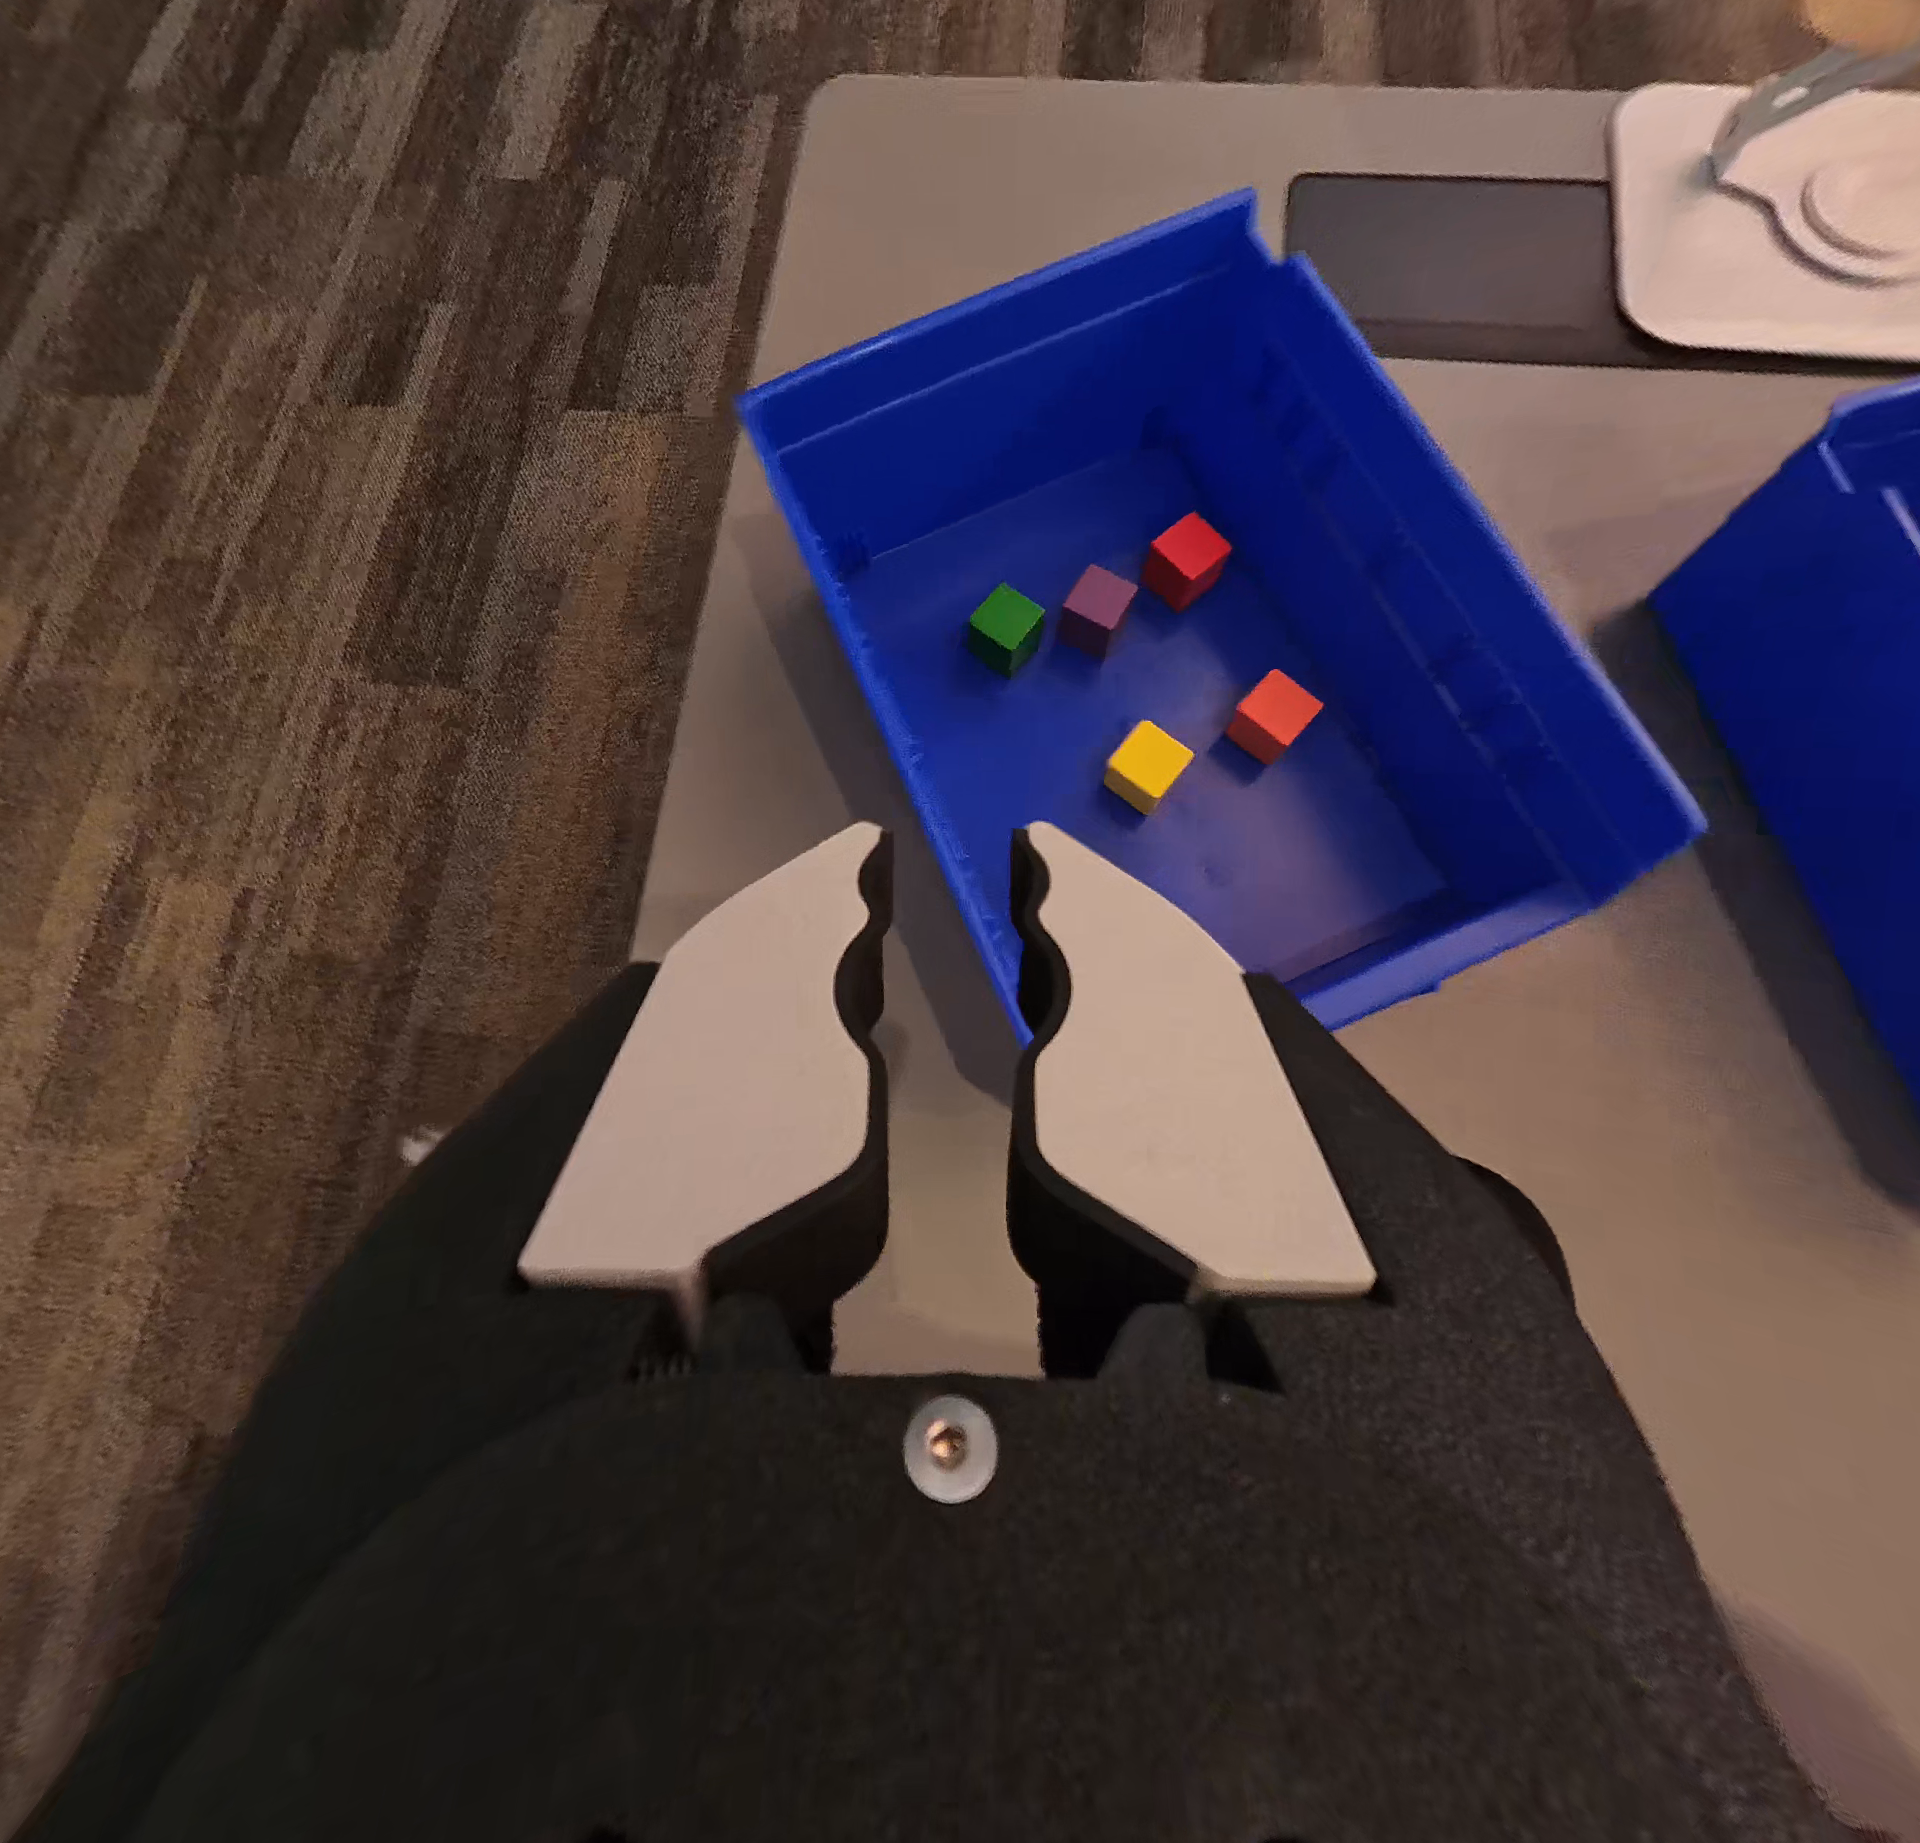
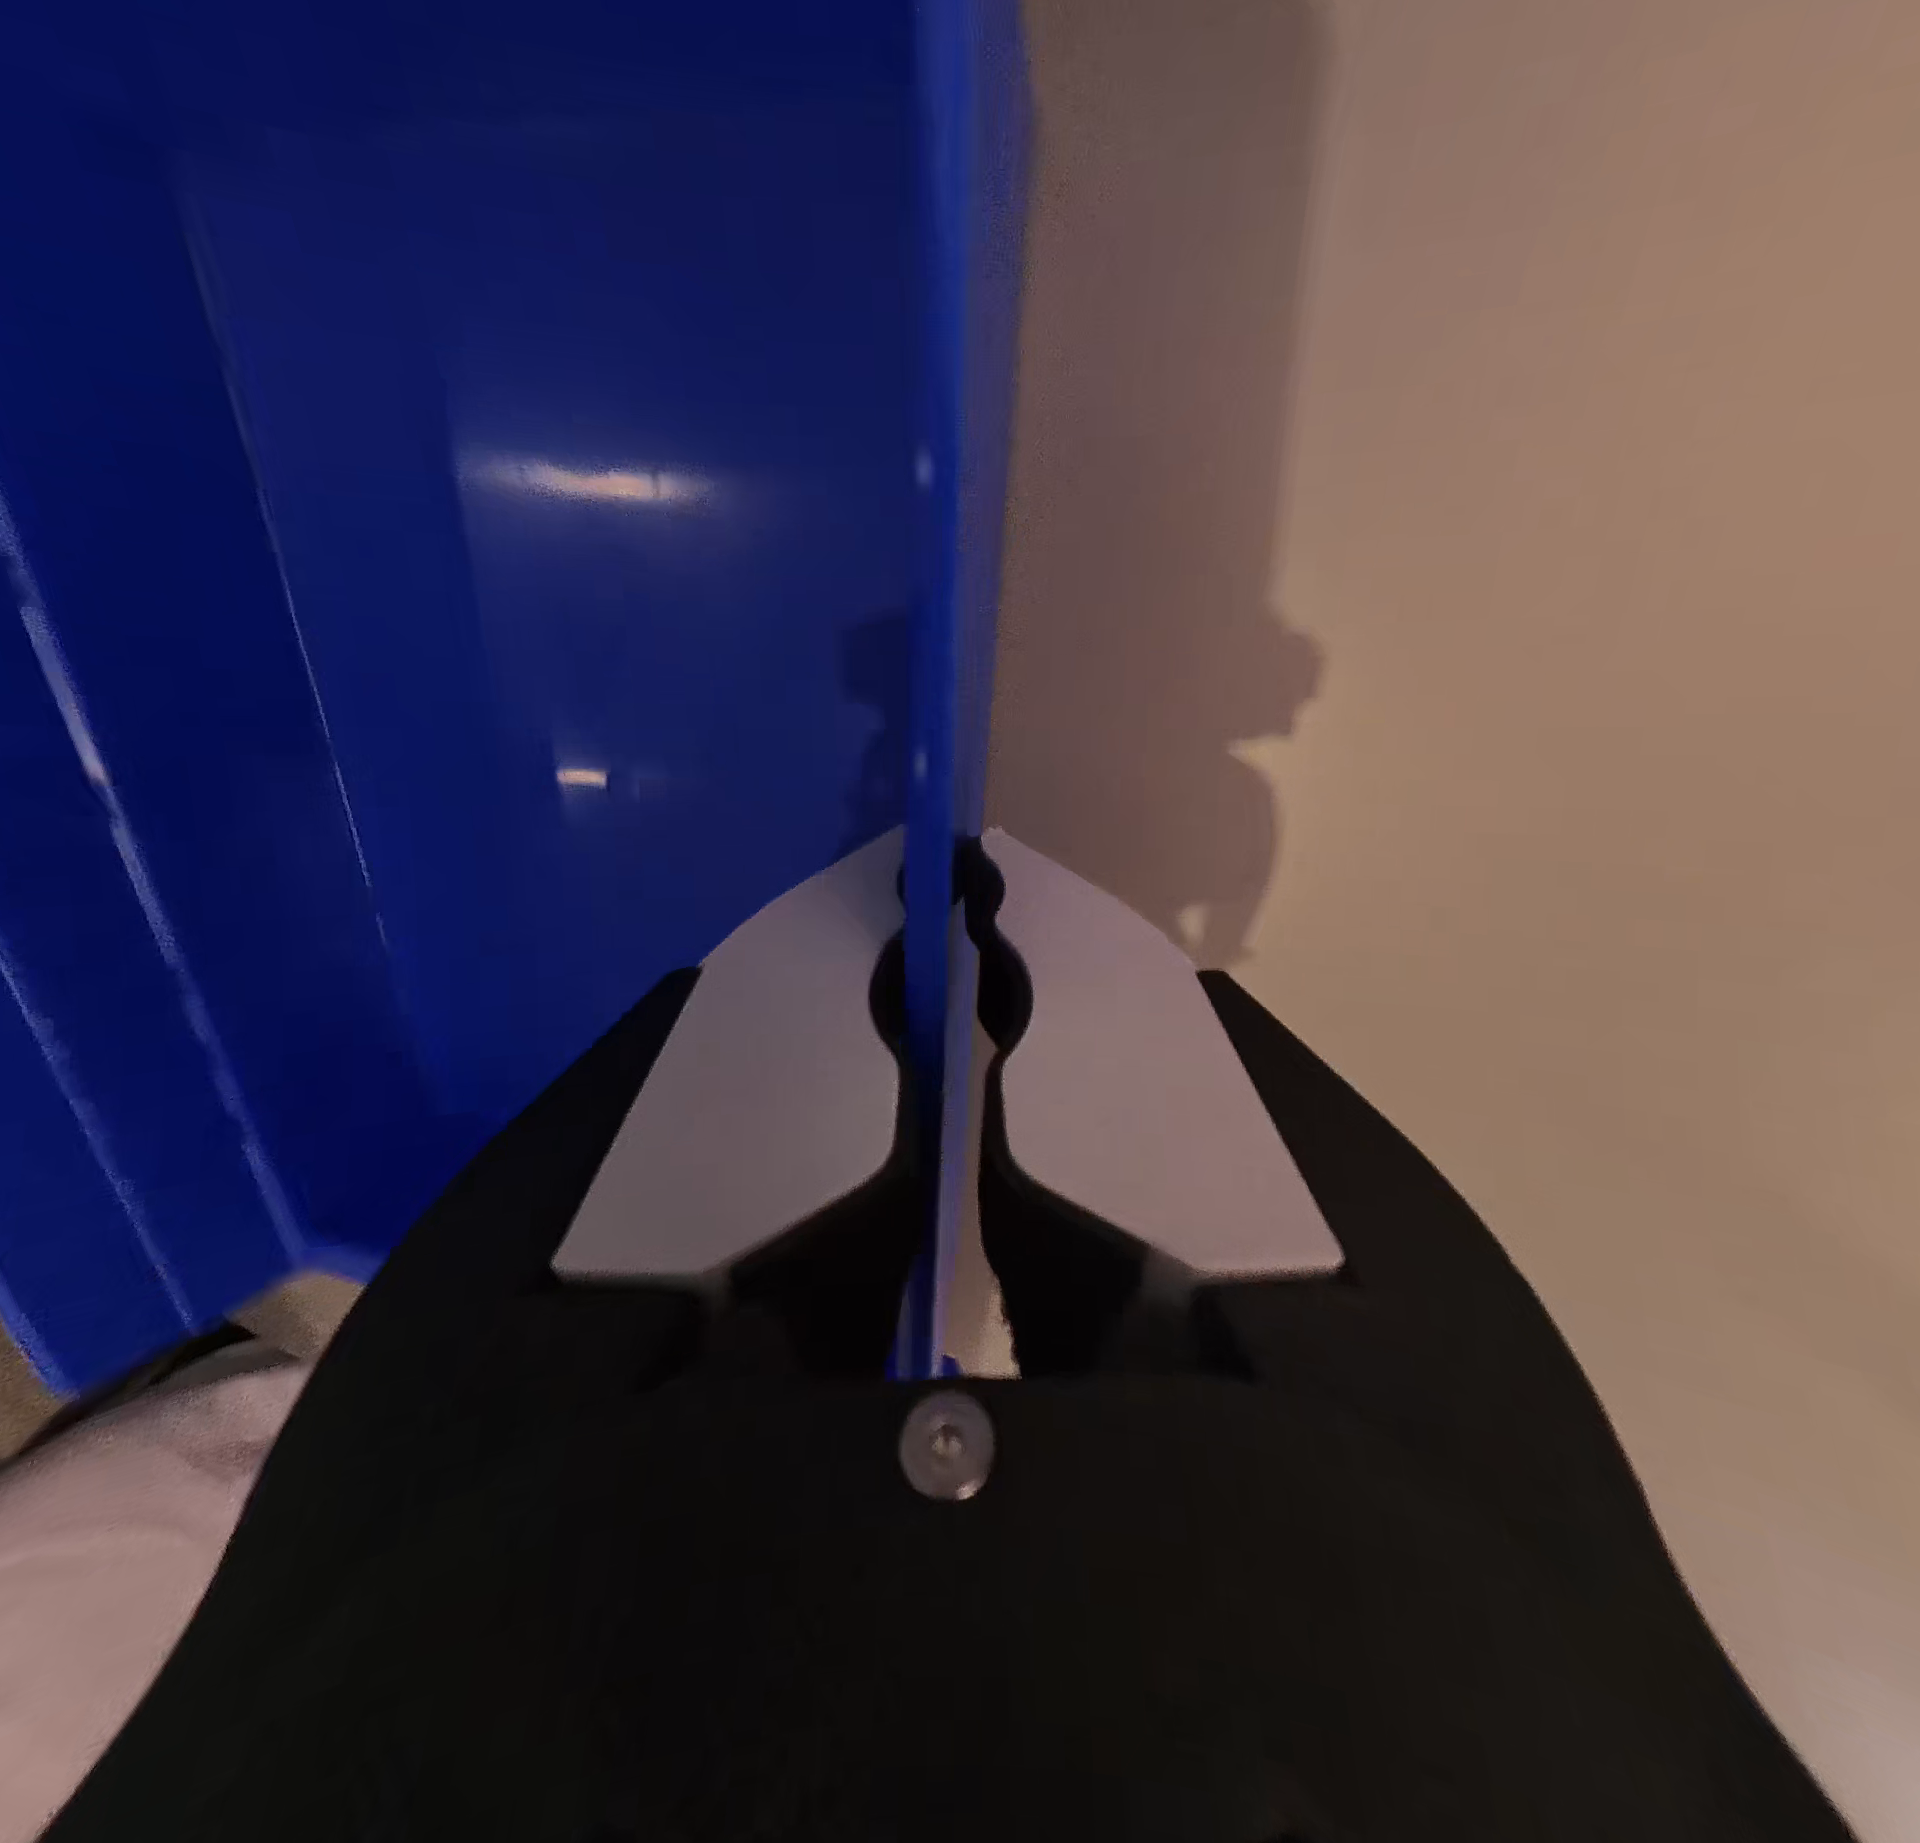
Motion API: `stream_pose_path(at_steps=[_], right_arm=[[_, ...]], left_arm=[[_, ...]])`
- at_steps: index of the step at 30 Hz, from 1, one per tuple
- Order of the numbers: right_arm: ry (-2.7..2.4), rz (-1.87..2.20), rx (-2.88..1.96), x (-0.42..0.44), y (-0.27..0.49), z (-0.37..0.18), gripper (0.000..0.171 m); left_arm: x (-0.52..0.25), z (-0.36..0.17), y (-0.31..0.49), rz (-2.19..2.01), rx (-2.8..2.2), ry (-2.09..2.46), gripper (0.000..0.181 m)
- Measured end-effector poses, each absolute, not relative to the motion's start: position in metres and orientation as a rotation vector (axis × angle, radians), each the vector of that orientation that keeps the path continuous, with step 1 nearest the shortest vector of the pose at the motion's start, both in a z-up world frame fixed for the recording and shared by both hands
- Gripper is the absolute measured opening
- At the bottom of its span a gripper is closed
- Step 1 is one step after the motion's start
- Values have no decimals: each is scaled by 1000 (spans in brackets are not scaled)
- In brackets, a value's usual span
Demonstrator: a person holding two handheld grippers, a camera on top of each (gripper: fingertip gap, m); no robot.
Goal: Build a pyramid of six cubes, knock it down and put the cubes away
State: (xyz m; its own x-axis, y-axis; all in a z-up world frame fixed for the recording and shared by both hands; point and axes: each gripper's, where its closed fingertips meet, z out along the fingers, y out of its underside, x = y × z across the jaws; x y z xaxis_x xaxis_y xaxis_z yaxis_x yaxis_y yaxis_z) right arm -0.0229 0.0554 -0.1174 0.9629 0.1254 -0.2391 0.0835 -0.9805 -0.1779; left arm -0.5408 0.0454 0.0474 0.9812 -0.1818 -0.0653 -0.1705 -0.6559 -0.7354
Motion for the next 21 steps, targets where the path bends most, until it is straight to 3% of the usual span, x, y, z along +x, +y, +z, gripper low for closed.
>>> stream_pose_path(at_steps=[12, 21], right_arm=[[233, 312, -2924, 195, -23, -120, 7], [438, 299, -2892, 271, -50, -121, 6]], left_arm=[[-493, 57, 61, 23, -2257, 411, 21], [-497, 50, 65, 83, -2299, 378, 21]])
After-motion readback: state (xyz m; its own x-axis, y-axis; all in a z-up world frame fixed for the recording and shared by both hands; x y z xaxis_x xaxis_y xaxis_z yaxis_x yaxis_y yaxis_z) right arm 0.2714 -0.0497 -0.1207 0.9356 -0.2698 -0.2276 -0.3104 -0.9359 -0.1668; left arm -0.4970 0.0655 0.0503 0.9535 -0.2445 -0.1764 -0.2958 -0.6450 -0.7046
